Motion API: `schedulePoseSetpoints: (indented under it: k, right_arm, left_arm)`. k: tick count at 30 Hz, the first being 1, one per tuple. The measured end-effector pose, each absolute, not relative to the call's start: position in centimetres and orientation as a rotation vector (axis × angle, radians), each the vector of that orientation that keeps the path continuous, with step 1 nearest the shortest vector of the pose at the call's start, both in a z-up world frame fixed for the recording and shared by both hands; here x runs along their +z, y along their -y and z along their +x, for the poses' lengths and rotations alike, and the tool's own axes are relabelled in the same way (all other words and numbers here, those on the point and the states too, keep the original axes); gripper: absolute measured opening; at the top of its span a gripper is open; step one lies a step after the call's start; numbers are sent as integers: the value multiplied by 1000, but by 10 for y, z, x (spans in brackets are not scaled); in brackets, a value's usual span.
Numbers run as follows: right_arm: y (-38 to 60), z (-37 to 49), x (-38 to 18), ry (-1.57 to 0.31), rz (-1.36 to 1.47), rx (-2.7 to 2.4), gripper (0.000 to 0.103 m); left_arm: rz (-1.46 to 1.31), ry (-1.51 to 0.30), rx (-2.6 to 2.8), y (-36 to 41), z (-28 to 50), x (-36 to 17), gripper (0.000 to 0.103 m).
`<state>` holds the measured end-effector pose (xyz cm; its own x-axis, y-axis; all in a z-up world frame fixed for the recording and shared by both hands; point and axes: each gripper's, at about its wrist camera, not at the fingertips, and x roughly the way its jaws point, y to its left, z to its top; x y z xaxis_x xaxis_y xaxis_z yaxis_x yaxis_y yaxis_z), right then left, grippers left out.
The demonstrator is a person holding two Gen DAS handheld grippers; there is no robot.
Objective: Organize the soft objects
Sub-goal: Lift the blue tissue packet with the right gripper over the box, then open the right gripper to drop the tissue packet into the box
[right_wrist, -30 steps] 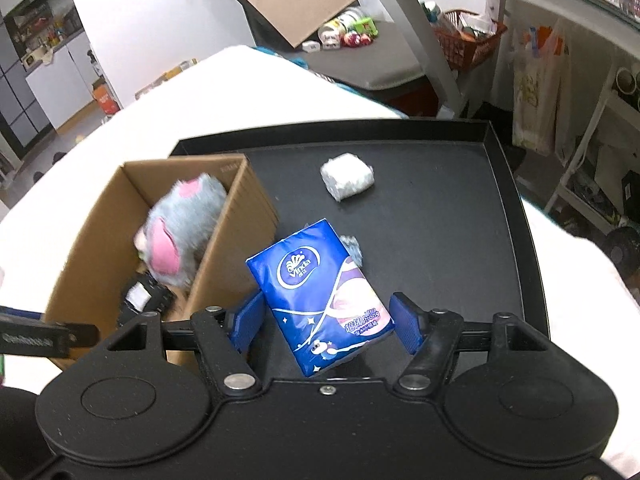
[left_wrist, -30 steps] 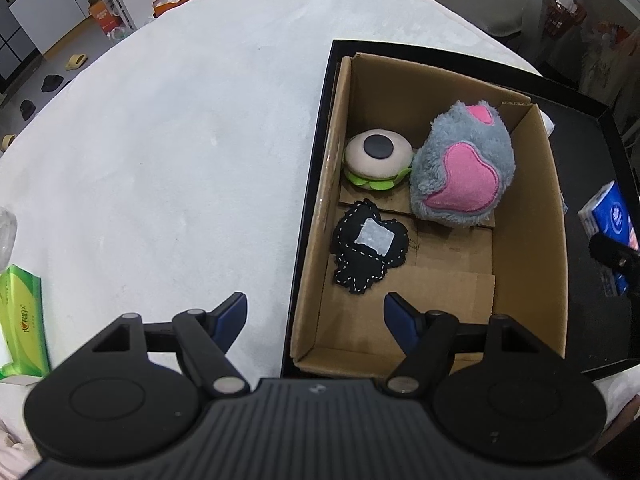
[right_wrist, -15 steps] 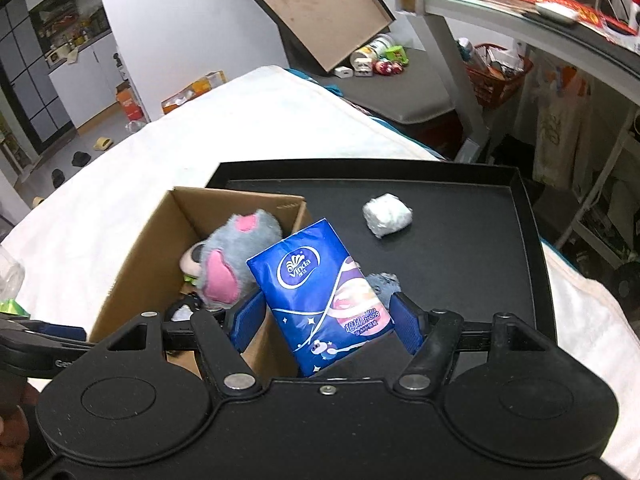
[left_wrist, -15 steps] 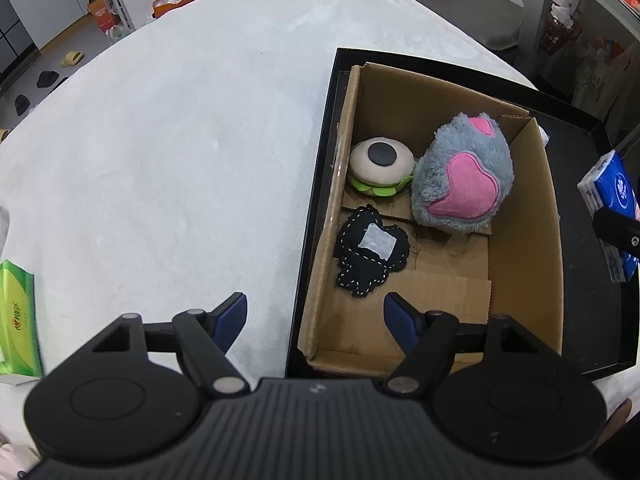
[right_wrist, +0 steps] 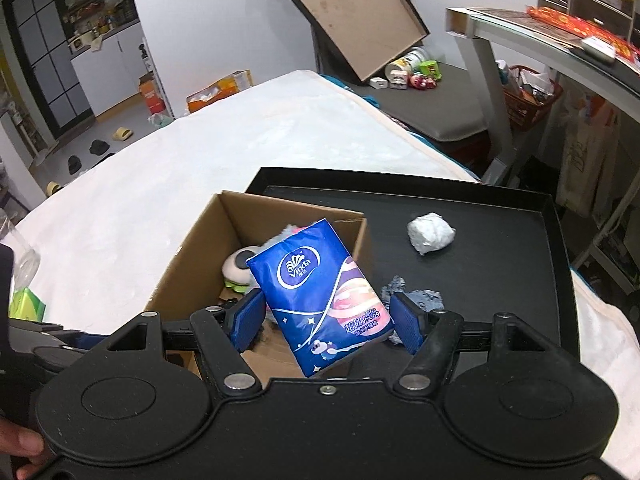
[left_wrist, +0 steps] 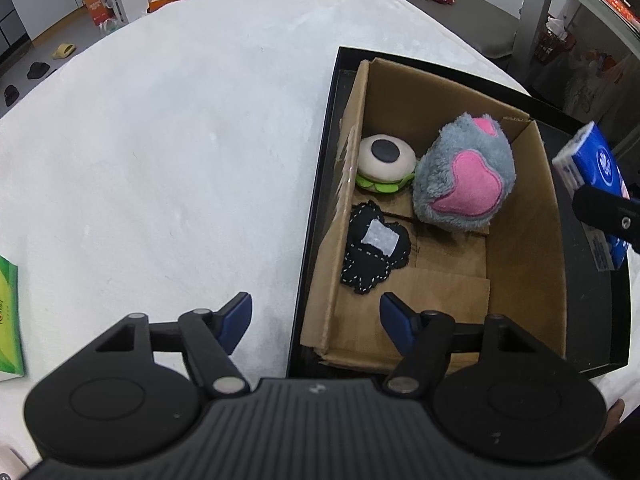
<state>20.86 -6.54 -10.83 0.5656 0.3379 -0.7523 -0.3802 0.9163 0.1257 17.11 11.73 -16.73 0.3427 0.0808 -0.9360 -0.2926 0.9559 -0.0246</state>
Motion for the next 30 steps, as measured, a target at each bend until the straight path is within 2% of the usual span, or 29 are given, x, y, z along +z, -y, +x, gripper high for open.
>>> schedulePoseSetpoints:
  k: [12, 30]
  right_arm:
    - [39, 207, -110, -881, -84, 451, 67]
    - [34, 209, -117, -884, -112, 402, 74]
  left_arm:
    - [-257, -1185, 179, -120, 167, -174, 28]
    - [-249, -1183, 153, -121, 166, -177, 25]
